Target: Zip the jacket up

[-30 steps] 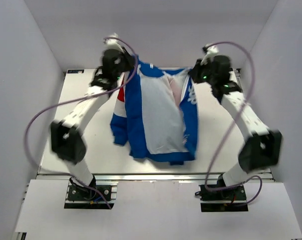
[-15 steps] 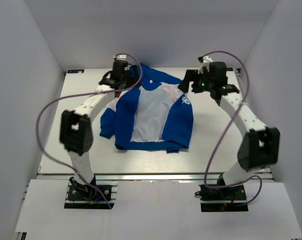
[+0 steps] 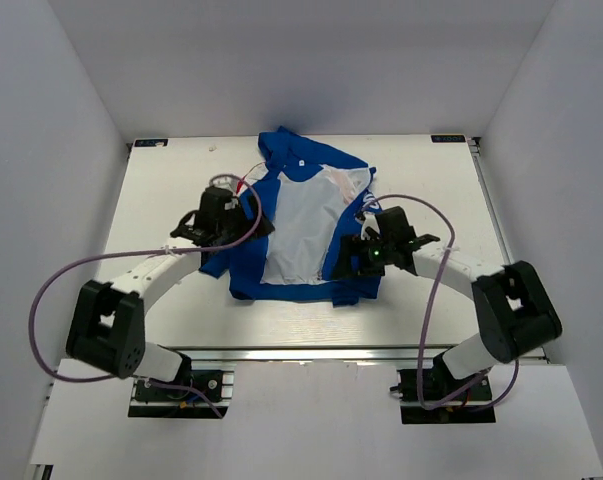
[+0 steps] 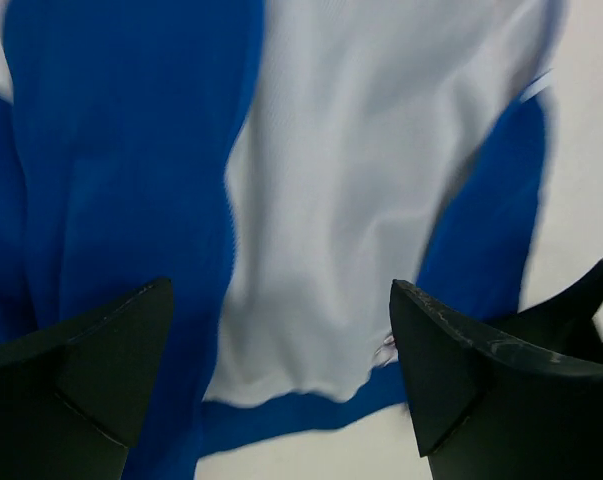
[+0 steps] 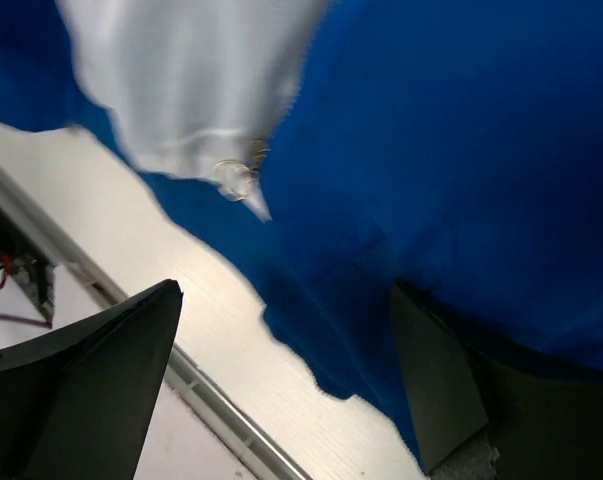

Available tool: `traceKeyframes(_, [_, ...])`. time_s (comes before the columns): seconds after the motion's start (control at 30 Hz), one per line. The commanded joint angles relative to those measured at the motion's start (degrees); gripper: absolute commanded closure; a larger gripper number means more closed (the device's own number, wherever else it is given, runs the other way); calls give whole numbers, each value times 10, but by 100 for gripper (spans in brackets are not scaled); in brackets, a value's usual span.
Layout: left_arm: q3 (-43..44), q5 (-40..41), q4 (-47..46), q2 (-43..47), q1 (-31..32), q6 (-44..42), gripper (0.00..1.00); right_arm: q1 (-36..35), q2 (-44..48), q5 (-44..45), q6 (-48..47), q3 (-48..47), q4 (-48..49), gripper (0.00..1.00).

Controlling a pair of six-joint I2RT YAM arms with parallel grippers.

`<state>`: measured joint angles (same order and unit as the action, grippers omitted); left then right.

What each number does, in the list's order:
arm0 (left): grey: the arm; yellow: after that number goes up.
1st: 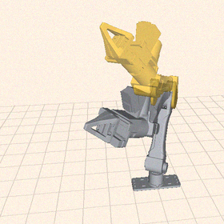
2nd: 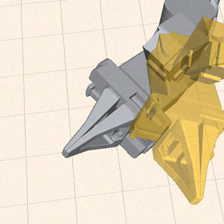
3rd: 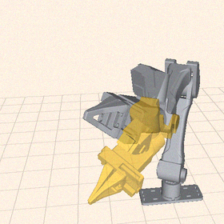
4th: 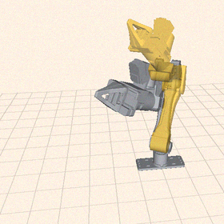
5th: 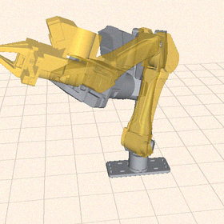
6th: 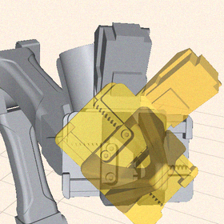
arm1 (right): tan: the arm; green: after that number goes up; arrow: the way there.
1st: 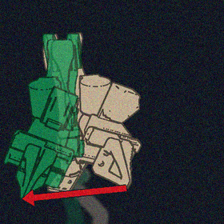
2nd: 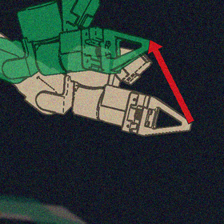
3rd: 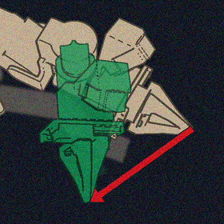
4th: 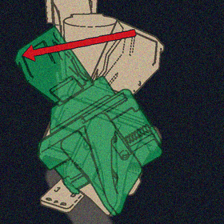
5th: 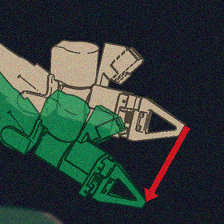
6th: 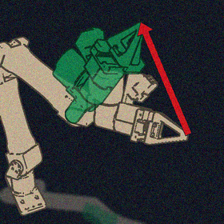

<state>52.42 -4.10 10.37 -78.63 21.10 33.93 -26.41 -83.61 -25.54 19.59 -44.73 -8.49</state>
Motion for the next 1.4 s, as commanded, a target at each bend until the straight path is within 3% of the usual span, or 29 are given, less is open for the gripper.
traceKeyframes(0.0, [-26,-61,2,-24,2,28,2,-1,-46,15,24,-1,23,11])
traceKeyframes(0.1, [-22,-51,5,-71,2,23,2,1,-103,79,19,-36,1,11])
traceKeyframes(0.3, [40,-64,9,-203,1,7,2,42,-216,95,-32,-165,-60,11])
traceKeyframes(0.47, [190,-79,61,-332,1,-14,3,101,-283,59,-42,-264,-62,11])
traceKeyframes(0.63, [282,-83,76,-363,1,-28,3,143,-288,80,-74,-359,-95,11])
traceKeyframes(0.77, [288,-83,93,-327,1,-39,3,141,-243,77,-119,-386,-133,10])
traceKeyframes(0.97, [184,-115,81,-185,1,-49,2,89,-173,135,-133,-328,-148,11])
traceKeyframes(1.2, [94,-80,102,-36,1,-26,2,6,-205,267,-63,-345,-192,11])
traceKeyframes(1.37, [61,-41,130,26,1,-13,2,-28,-283,362,-22,-416,-229,11])
